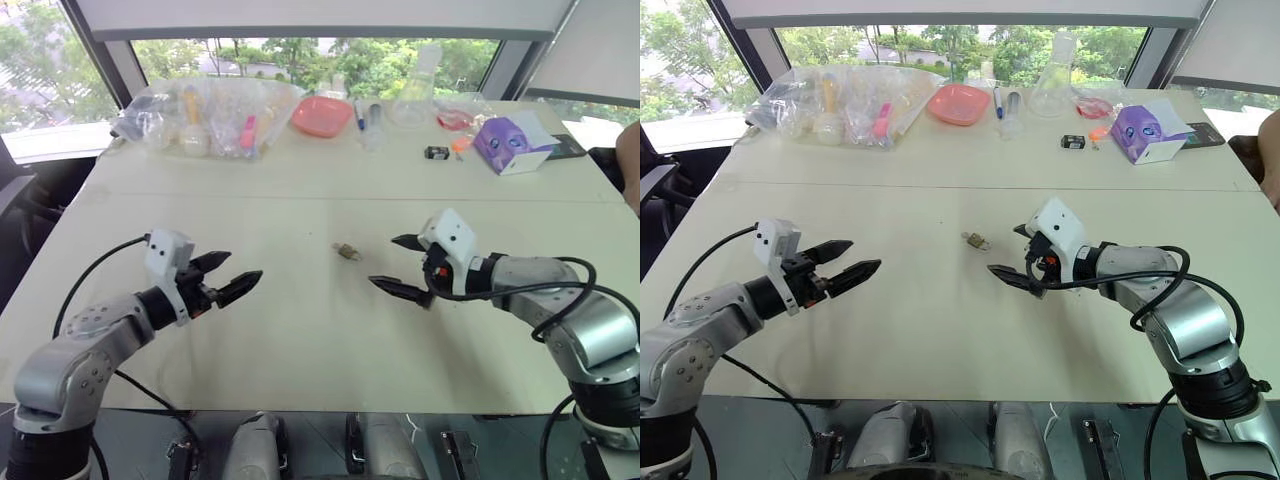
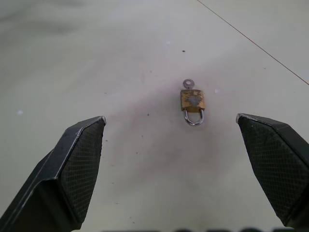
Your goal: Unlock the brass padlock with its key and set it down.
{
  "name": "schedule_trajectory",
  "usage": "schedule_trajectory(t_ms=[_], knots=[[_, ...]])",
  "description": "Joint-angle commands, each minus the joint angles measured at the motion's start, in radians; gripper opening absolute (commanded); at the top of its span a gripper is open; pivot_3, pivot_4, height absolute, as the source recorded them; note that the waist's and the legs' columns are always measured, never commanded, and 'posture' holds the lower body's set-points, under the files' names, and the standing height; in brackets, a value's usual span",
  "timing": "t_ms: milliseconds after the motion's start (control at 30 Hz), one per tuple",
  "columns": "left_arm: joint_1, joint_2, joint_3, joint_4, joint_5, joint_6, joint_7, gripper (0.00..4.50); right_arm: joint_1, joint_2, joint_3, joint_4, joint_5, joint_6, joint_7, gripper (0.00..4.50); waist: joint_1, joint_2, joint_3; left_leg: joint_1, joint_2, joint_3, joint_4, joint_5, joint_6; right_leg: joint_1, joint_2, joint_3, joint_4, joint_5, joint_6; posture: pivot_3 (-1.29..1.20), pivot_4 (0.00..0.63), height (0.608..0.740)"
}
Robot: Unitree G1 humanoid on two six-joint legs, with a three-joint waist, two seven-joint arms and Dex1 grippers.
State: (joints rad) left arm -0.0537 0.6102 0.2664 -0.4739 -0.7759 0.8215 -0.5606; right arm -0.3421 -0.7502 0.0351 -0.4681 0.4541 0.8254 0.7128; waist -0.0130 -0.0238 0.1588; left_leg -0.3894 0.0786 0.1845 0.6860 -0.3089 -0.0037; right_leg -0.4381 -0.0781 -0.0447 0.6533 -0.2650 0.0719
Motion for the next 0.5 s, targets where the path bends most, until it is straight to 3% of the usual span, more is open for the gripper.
schedule_trajectory(t_ms=[33,500], knots=[[0.005,0.009,0.02,-0.02,-0.018,0.0,-0.005,4.47,-0.018,-0.003,-0.009,-0.011,-0.011,-0.019,-0.003,4.5,0.0,0.0,0.0,0.0,0.0,0.0,0.0,0.0,0.0,0.0,0.0,0.0,0.0,0.0,0.0,0.0,0.15,0.74],[-0.017,0.024,0.007,0.002,-0.014,-0.005,-0.017,4.47,-0.03,0.005,0.002,0.003,-0.041,-0.008,-0.023,4.5,0.0,0.0,0.0,0.0,0.0,0.0,0.0,0.0,0.0,0.0,0.0,0.0,0.0,0.0,0.0,0.0,0.15,0.74]])
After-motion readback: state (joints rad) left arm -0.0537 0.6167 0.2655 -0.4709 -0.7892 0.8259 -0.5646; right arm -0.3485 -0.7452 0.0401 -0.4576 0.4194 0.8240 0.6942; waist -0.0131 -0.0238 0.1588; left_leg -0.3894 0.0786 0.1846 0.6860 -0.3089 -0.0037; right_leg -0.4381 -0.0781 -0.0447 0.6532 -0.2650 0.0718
